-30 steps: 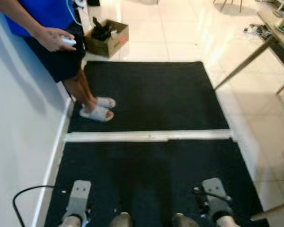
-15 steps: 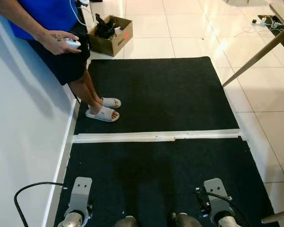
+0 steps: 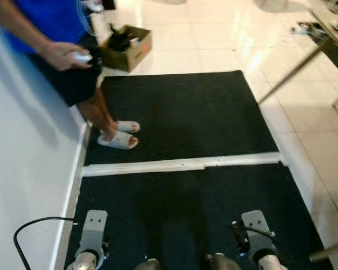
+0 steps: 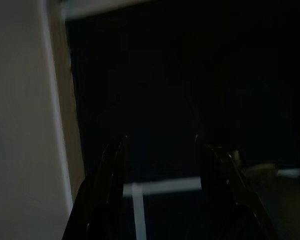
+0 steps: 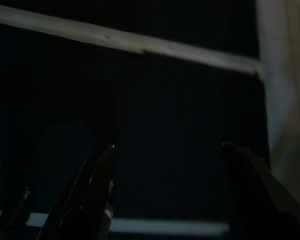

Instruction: Restocking fridge

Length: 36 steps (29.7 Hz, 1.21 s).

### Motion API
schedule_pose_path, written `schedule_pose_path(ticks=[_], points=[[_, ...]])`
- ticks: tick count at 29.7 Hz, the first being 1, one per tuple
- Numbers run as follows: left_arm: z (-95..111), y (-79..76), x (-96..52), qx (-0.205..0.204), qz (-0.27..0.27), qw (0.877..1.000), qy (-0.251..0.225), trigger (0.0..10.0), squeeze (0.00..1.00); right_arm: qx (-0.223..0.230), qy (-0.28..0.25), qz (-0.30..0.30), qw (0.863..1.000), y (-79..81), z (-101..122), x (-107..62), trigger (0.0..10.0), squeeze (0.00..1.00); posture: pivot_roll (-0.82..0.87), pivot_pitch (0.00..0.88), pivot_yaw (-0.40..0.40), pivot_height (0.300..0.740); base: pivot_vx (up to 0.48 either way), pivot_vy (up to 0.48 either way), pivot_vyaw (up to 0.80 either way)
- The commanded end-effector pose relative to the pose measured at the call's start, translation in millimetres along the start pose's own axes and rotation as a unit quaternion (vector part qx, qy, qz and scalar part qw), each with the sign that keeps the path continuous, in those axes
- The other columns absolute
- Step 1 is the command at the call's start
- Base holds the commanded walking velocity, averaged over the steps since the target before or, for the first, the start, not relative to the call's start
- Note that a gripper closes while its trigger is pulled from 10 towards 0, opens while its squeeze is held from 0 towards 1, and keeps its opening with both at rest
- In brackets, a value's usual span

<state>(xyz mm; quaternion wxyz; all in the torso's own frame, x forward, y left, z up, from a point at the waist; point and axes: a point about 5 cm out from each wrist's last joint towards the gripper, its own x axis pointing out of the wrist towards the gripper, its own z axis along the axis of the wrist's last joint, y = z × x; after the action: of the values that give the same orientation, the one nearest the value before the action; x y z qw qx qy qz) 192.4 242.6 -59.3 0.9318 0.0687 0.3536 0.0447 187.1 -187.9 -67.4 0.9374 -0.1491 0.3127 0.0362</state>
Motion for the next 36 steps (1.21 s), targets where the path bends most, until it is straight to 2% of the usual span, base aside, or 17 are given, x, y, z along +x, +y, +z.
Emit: schedule_pose_path(ticks=[1, 13, 36], points=[[-6.0, -9.9, -1.3, -0.01, -0.012, 1.0, 0.009, 10.0, 0.0, 0.011, 0.019, -0.008, 1.0, -3.1, -10.0, -4.2, 10.0, 0.0, -0.08, 0.169, -0.02, 0.727, 0.0, 0.0, -0.8], [-2.3, -9.8, -0.4, -0.025, -0.008, 1.0, 0.003, 10.0, 0.0, 0.009, 0.019, -0.005, 1.0, -2.9, -10.0, -4.0, 10.0, 0.0, -0.07, 0.163, -0.018, 0.727, 0.0, 0.0, -0.8], [-6.4, -7.4, -1.8, -0.019, -0.004, 1.0, 0.014, 10.0, 0.0, 0.009, 0.019, -0.004, 1.0, -2.0, -10.1, -4.1, 10.0, 0.0, -0.07, 0.166, -0.019, 0.727, 0.0, 0.0, -0.8]])
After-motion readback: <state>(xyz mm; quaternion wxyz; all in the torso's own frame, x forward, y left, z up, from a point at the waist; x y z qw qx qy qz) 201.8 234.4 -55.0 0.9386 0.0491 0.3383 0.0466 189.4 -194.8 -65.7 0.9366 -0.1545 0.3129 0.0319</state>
